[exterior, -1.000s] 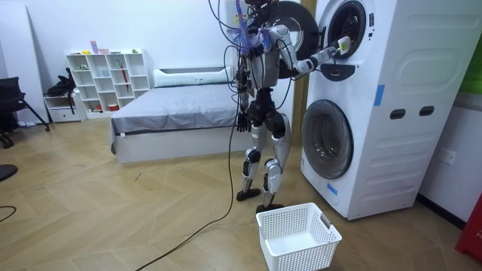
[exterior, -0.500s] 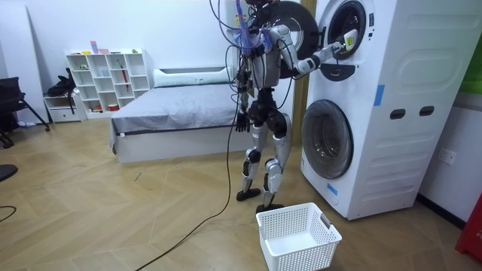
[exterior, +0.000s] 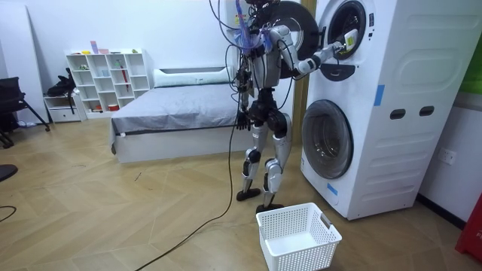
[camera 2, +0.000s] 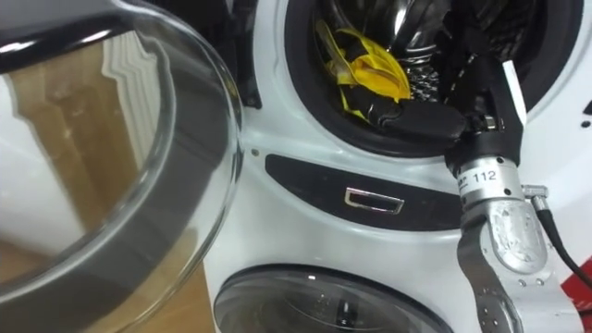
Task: Pick clothes from washing machine
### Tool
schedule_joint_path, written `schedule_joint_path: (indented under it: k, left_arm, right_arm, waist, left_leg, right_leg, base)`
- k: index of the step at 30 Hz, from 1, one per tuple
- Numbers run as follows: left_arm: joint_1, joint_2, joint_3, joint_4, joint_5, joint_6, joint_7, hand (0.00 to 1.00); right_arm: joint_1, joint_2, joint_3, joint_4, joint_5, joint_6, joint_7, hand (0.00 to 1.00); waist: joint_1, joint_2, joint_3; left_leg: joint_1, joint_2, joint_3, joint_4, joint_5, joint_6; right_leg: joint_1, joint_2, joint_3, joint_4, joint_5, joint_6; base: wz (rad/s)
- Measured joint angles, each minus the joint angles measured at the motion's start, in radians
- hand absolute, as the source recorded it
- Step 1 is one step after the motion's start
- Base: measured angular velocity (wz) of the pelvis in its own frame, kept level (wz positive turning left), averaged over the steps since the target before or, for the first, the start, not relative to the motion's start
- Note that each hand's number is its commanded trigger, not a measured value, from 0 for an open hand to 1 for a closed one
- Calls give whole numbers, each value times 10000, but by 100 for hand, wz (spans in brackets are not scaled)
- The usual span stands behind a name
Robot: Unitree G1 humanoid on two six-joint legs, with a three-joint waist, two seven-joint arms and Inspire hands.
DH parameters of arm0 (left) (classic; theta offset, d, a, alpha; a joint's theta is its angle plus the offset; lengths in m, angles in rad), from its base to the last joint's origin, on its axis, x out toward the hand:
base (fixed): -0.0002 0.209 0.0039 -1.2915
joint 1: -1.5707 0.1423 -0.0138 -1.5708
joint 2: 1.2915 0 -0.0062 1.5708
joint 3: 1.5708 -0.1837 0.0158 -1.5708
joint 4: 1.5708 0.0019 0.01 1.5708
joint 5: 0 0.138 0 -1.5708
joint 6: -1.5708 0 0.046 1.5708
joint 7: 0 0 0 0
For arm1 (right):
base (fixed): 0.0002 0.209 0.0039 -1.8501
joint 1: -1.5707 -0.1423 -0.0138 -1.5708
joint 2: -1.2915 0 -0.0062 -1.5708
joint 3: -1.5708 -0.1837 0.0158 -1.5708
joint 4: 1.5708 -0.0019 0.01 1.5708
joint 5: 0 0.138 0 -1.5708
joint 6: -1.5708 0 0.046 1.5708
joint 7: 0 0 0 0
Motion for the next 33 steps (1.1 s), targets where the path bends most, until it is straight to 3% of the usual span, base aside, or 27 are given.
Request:
schedule_joint_path:
  k: [4, 7, 9, 10, 14, 18, 21, 27, 30, 33]
  left_arm:
    - [-39, 17, 22, -3, 11, 11, -178, 0]
    - [-36, 59, 24, -74, 11, 39, -386, 0]
    - [-117, 56, 16, -70, 17, 98, -428, 0]
    - [-128, 56, 15, -70, 46, 112, -438, 0]
    - [-133, 108, 19, 28, 204, 278, -445, 0]
    - [-47, 228, 21, 10, 279, 463, -512, 0]
    - [-20, 219, 20, -10, 278, 588, -520, 0]
    - [-156, 243, 121, -18, 263, 795, -650, 0]
    - [-157, 246, 307, -102, 262, 898, -801, 0]
    - [-167, 244, 415, -247, 268, 1159, -910, 0]
  right_arm:
    - [-40, -65, 12, 176, -796, 5, 236, 0]
    - [-477, -67, 105, 786, -1297, 16, 411, 0]
    - [-1070, -142, 109, 1499, -1304, 237, 482, 0]
    - [-1224, -208, 108, 1689, -1303, 318, 495, 0]
    - [-2699, -850, 110, 3570, -1186, 731, 521, 0]
    - [-3557, -1623, 157, 4733, -1235, 802, 642, 0]
    - [-4043, -2027, 463, 5604, -1238, 885, 733, 0]
    - [-4723, -2035, 534, 7093, -1229, 1075, 1139, 0]
    - [-4806, -2050, 498, 7310, -1178, 1183, 1359, 0]
    - [-5228, -2142, 500, 7753, -1165, 1559, 1764, 0]
  waist:
    - [76, -83, -21]
    - [163, -266, 63]
    - [227, -522, -3]
    - [239, -532, 12]
    - [384, -770, -1]
    - [449, -878, -61]
    - [543, -849, -4]
    - [569, -1009, 68]
    - [557, -1059, 35]
    - [513, -1087, 12]
  left_leg:
    - [-20, -1, -16, -1, 2, -1]
    - [-32, -25, -23, 16, 14, -14]
    - [-225, -134, -42, 88, 24, -18]
    - [-258, -141, -71, 122, 23, -16]
    - [-308, -157, -186, 201, 6, 13]
    - [-364, -131, -470, 219, 11, 4]
    - [-347, -111, -506, 220, 14, 1]
    - [-376, -132, -529, 215, 13, 1]
    - [-378, -131, -537, 192, 12, 0]
    - [-408, -141, -562, 192, 11, -1]
  right_leg:
    - [-9, -15, -15, 10, 0, 0]
    - [-35, -74, 16, 31, -4, -4]
    - [-203, -64, 50, 24, -8, -20]
    - [-208, -61, 38, 24, -5, -19]
    - [-165, -71, -33, -2, 1, -1]
    - [-119, -80, -398, -2, 1, 0]
    - [-63, -79, -437, -17, -1, 3]
    - [6, -97, -549, -166, -20, 33]
    - [6, -87, -555, -174, -20, 34]
    - [-32, -86, -557, -167, -20, 33]
  base:
    - [1]
    - [-5]
    - [-7]
    - [7]
    - [9]
    - [22]
    - [11]
    - [3]
    - [0]
    - [0]
